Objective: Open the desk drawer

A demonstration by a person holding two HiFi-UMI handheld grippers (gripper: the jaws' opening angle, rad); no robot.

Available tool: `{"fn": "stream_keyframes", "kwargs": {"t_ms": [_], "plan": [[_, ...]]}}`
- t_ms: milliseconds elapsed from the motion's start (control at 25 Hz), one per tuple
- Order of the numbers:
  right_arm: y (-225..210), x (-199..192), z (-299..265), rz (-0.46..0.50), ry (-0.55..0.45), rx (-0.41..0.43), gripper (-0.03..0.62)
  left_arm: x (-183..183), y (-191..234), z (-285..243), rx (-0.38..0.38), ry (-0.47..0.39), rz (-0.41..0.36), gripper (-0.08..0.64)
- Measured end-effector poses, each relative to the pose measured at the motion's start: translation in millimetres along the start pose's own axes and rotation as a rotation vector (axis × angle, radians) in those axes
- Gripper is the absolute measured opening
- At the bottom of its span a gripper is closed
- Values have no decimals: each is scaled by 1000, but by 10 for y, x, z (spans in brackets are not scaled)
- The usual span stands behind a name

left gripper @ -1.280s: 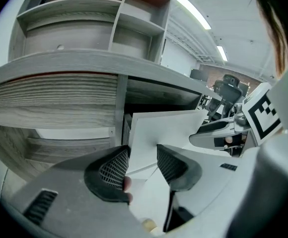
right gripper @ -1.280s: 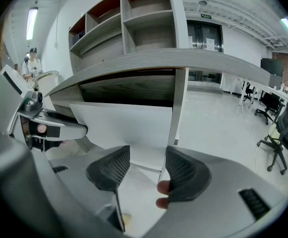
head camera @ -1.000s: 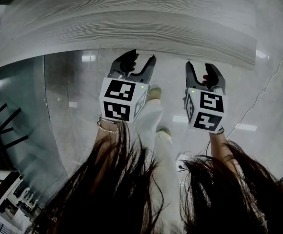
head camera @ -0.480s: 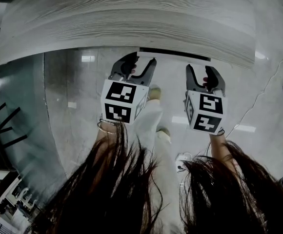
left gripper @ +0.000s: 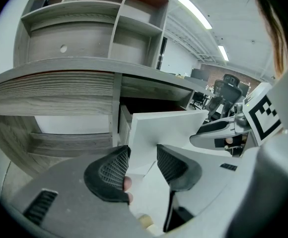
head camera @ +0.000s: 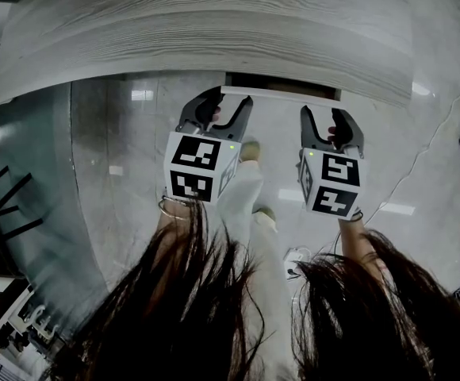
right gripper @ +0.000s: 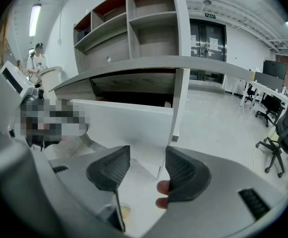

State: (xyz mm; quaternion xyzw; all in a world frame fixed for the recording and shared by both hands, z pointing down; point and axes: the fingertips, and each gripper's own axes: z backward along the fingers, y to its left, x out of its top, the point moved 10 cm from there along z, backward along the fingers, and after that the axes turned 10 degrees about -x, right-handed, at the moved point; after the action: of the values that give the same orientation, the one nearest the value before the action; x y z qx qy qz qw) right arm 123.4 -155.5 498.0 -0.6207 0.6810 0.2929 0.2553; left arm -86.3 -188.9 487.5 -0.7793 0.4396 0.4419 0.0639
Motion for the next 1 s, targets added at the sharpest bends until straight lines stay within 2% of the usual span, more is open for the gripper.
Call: {"fn": "stream_keyframes", "kwargs": {"t_ms": [1000], "plan": [[25, -49, -17, 3, 17, -6, 209, -79, -3, 4, 5, 7, 15, 170]]}}
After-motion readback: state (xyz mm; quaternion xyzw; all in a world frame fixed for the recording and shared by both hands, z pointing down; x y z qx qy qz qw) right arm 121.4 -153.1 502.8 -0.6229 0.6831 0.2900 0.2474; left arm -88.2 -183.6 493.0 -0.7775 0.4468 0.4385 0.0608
